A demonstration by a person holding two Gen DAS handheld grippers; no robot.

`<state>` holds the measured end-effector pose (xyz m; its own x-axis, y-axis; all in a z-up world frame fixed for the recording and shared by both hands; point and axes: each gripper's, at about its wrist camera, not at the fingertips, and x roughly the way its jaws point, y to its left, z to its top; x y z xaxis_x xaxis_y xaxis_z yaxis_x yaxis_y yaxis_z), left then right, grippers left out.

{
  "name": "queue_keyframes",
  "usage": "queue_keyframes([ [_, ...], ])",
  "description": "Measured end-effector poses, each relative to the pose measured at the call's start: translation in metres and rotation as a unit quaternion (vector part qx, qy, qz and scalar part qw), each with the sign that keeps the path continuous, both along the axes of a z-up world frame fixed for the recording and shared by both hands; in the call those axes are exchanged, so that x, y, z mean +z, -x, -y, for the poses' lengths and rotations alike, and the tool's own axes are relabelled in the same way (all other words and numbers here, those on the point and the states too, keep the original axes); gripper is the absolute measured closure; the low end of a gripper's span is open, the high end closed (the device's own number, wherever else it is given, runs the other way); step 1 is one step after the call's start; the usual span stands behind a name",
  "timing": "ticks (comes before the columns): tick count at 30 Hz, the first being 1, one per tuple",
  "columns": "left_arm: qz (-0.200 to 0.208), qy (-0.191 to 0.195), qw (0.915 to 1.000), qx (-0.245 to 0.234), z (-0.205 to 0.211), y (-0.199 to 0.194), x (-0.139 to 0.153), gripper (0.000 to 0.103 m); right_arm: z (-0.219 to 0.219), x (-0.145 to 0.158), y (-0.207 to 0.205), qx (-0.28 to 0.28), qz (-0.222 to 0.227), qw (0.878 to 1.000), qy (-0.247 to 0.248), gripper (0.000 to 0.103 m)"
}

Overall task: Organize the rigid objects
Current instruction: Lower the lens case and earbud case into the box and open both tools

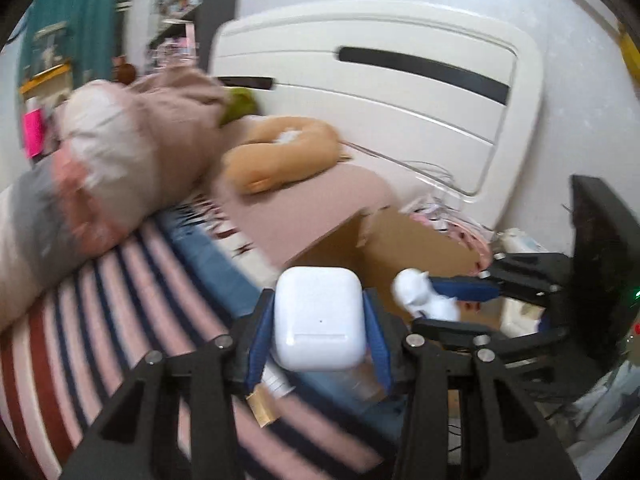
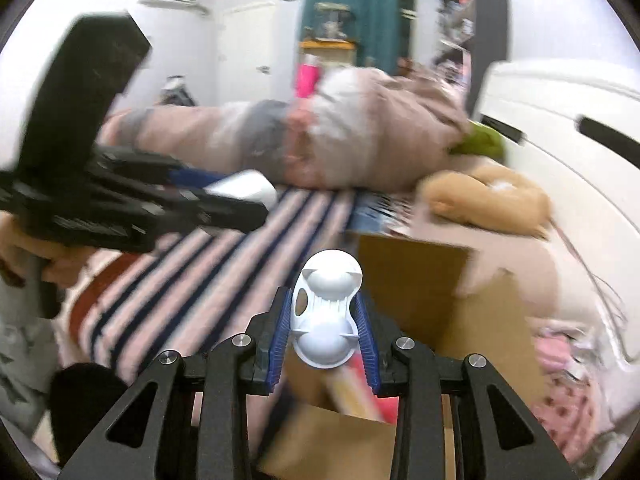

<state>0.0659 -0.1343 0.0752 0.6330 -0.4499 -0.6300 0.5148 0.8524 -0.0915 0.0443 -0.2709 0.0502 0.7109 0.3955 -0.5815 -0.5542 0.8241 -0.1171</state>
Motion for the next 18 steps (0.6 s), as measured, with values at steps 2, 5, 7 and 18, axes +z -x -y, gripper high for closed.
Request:
queue_keyframes([
  [2,-0.015,-0.021,0.9995,-0.016,0.033,-0.024,-0.004,0.063,0.016,-0.006,-0.016,-0.022,-0.007,0.999,0.023,0.075],
  [5,-0.052,-0.036,0.9975,-0.033,0.065,-0.053,-0.020,0.063,0.033,-0.023,-0.036,-0.038,-0.021,0.998,0.054,0.075],
  [7,-0.070,-0.044,0.9959,-0.035,0.076,-0.057,-0.033,0.063,0.041,-0.035,-0.046,-0.040,-0.030,0.997,0.065,0.075],
  [18,-0.109,-0.080,0.9898,-0.045,0.106,-0.080,-0.070,0.064,0.055,-0.056,-0.054,-0.042,-0.040,0.996,0.074,0.075],
])
